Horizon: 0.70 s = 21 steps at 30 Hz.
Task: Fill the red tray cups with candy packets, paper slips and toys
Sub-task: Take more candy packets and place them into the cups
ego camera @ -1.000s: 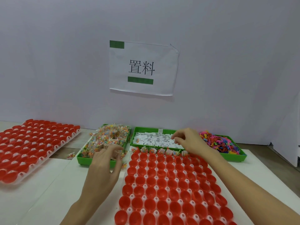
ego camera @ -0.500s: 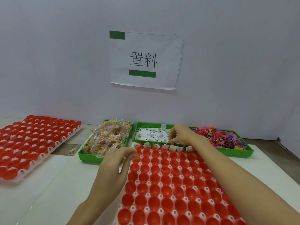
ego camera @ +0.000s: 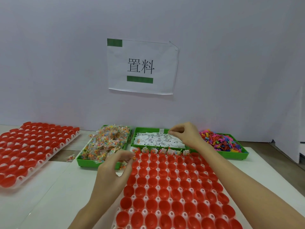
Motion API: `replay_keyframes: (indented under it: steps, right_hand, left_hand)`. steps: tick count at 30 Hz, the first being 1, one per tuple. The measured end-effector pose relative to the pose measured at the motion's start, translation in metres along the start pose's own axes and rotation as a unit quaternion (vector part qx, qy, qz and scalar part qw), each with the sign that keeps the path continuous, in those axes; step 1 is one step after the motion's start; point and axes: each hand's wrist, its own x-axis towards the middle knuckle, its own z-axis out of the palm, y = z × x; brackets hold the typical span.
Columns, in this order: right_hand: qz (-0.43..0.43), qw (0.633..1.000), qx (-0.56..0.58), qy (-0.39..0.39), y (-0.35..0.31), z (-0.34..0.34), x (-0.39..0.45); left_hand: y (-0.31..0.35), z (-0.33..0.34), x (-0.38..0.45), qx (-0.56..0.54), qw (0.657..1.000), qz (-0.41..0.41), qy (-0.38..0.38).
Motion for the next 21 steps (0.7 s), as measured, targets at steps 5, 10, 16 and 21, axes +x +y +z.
replay_keyframes:
  steps: [5, 10, 16, 21]
  right_hand:
    - [-0.017, 0.992, 0.104, 0.071, -0.008, -0.010, -0.029]
    - [-0.018, 0.981, 0.164, 0.099, 0.005, -0.011, -0.053]
    - [0.048, 0.962, 0.251, 0.098, 0.017, -0.009, -0.038]
    - [0.103, 0.950, 0.290, 0.048, 0.020, -0.007, -0.013]
  left_hand:
    - [0.014, -0.001, 0.002, -0.131, 0.987, -0.078, -0.045]
    - [0.017, 0.006, -0.002, -0.149, 0.982, -0.086, -0.083]
    - [0.015, 0.009, -0.004, -0.135, 0.983, -0.072, -0.105]
    - [0.012, 0.008, -0.003, -0.126, 0.984, -0.074, -0.102]
